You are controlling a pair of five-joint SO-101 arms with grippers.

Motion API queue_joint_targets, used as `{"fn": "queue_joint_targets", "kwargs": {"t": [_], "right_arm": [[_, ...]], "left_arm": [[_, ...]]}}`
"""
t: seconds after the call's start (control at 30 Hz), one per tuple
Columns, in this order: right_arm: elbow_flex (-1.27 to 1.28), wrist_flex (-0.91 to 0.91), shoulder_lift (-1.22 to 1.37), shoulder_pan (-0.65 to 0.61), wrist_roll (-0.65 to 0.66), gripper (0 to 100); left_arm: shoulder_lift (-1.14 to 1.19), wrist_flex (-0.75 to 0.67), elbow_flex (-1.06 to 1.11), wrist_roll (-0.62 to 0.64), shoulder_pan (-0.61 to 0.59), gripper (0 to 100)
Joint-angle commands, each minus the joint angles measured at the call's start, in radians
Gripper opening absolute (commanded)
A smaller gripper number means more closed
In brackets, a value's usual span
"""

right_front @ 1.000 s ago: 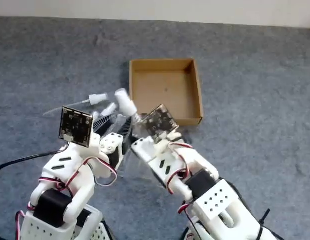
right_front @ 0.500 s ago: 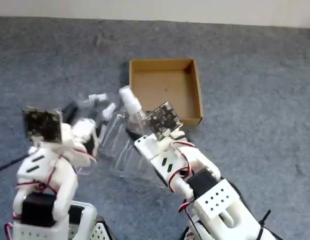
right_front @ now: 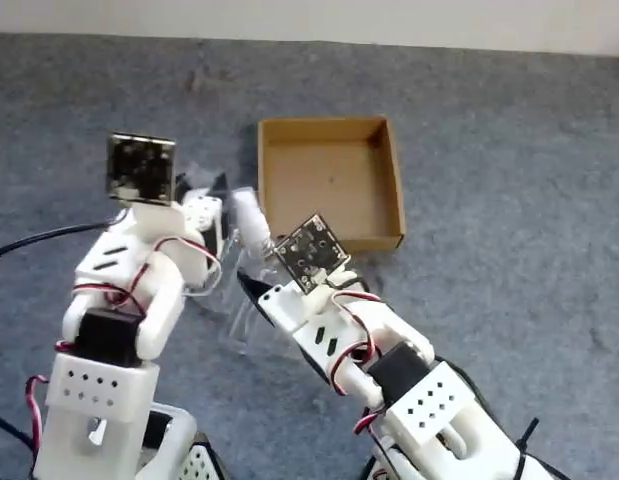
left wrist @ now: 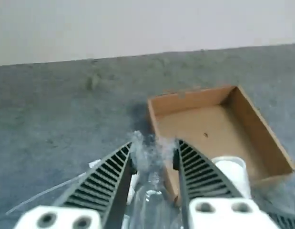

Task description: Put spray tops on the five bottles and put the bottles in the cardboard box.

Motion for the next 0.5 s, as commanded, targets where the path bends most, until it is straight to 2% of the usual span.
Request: {"fn": "queue_joint_targets", "kwargs": {"t": [0.0,0.1,0.2,0.33,0.47], "right_arm": [[-0.010,0.001,-0.024,-0.007,-0.002,0.4],[-0.010,0.001,-0.024,-0.007,-0.002,0.4],[-0.010,0.001,-0.024,-0.005,-0.002,0.4],[-0.015,0.001,-0.024,-0.005,-0.002,0.4],[-0.016,0.001,-0.024,-0.001,-0.002,0.4]], "left_arm": [[0.005,0.058,-0.045,-0.028,0.099,11],[0.005,0.100,-0.036,-0.086,0.125,11],[-0.025,0.129,-0.028,-0.083,0.082,11],[-0.176,0.158,-0.004,-0.086,-0.008,11],[-0.352,0.232,0.038,-0.087,-0.033,11]]}}
